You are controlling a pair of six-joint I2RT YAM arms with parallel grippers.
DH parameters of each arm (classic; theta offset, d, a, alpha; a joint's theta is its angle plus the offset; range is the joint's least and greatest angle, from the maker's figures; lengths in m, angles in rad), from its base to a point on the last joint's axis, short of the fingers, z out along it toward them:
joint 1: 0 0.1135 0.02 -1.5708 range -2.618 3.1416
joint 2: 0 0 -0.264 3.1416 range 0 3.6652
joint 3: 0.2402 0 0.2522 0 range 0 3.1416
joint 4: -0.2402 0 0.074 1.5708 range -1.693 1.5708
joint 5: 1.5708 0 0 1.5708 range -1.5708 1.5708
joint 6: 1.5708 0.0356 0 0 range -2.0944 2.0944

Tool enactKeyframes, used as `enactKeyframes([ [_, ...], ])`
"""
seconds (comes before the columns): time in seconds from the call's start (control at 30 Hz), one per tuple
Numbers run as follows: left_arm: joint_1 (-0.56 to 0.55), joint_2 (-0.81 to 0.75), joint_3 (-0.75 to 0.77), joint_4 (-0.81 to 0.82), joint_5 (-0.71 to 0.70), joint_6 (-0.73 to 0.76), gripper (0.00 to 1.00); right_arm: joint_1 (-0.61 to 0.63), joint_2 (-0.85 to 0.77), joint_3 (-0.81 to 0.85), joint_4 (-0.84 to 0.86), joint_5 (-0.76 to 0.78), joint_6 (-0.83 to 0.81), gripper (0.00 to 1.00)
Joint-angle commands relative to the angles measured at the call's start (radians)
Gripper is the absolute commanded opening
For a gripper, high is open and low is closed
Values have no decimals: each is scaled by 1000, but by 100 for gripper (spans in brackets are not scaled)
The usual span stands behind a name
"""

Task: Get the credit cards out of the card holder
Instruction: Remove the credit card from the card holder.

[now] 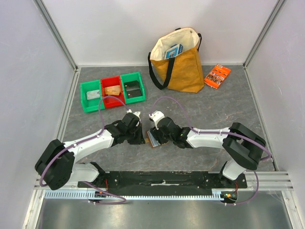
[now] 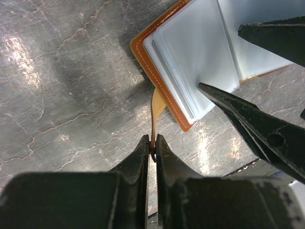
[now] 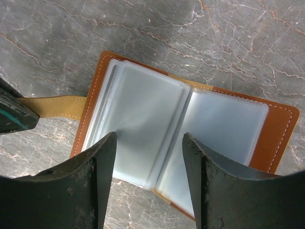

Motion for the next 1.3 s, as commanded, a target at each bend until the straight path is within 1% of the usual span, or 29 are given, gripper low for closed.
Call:
enactKeyframes([
  [0.0,-2,-27,3,-6,18,-22,2,5,22,-13,37,22,-13,64],
  [0.13,-4,-30,1,-10,18,-21,2,3,25,-9,29,29,-15,60],
  [0.2,-5,-35,1,-15,13,-19,2,3,28,-6,14,72,-7,59],
  [0.3,-4,-44,0,-24,2,-18,2,3,31,2,-24,144,8,54],
  [0.4,-2,-52,-3,-35,-10,-15,2,3,23,4,-46,192,22,52],
  [0.43,-1,-53,-5,-35,-9,-13,2,5,17,7,-49,183,21,52],
  [0.57,-2,-47,-3,-30,-1,-15,2,3,-16,22,-26,45,33,53],
  [0.63,-2,-44,-2,-23,8,-18,2,3,-32,28,5,-24,51,56],
  [0.73,-2,-36,-2,-10,19,-21,2,3,-40,36,38,-70,73,61],
  [0.83,-2,-36,-3,-9,22,-22,2,3,-23,50,45,-97,67,68],
  [1.13,-4,-41,-9,-9,21,-24,2,5,39,56,37,-75,54,69],
  [1.27,-5,-41,-6,-10,18,-21,2,5,46,48,29,-57,50,66],
])
